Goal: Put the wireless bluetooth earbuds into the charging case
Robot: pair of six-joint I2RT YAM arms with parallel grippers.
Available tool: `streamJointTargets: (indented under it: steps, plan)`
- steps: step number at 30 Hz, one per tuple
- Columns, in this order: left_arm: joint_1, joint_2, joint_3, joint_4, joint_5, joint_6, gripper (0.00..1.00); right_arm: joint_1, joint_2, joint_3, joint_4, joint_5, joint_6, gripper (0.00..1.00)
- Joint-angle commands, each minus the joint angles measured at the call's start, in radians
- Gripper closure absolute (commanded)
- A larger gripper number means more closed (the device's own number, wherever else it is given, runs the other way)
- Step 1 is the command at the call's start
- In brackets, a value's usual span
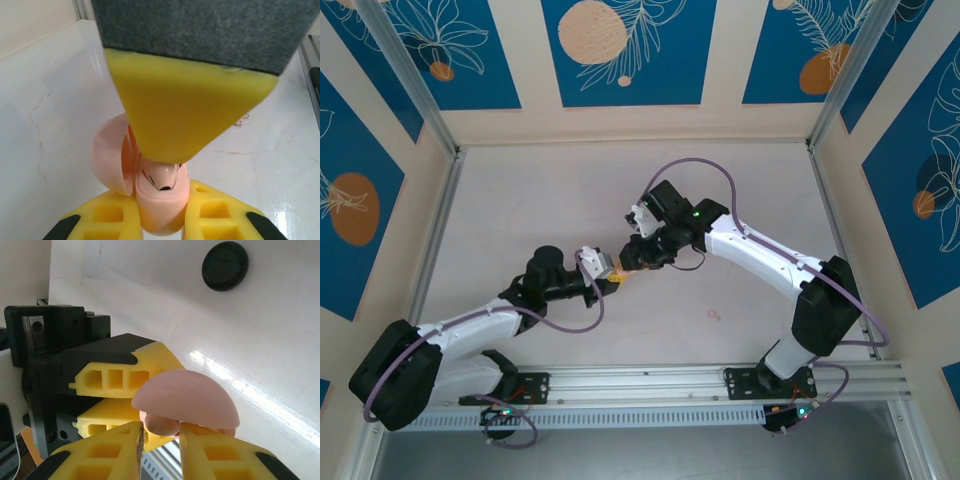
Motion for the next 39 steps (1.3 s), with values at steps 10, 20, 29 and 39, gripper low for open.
streamJointTargets:
  steps: [10, 20, 29, 39]
  plan:
    - [-0.013, 0.014, 0.001, 0.053, 0.002, -0.012, 0.86, -0.07, -0.117, -0.037, -0.077, -0.028, -0.064, 0.68]
    - [-0.018, 0.015, -0.012, 0.05, -0.002, -0.011, 0.86, -0.234, -0.113, -0.178, -0.496, 0.201, -0.105, 0.65]
    - [-0.02, 0.003, -0.011, 0.038, -0.007, -0.008, 0.86, -0.289, 0.036, -0.278, -0.511, 0.29, -0.13, 0.6]
    - [-0.023, -0.016, -0.008, 0.007, -0.018, 0.005, 0.86, -0.283, 0.214, -0.275, -0.516, 0.357, -0.092, 0.52]
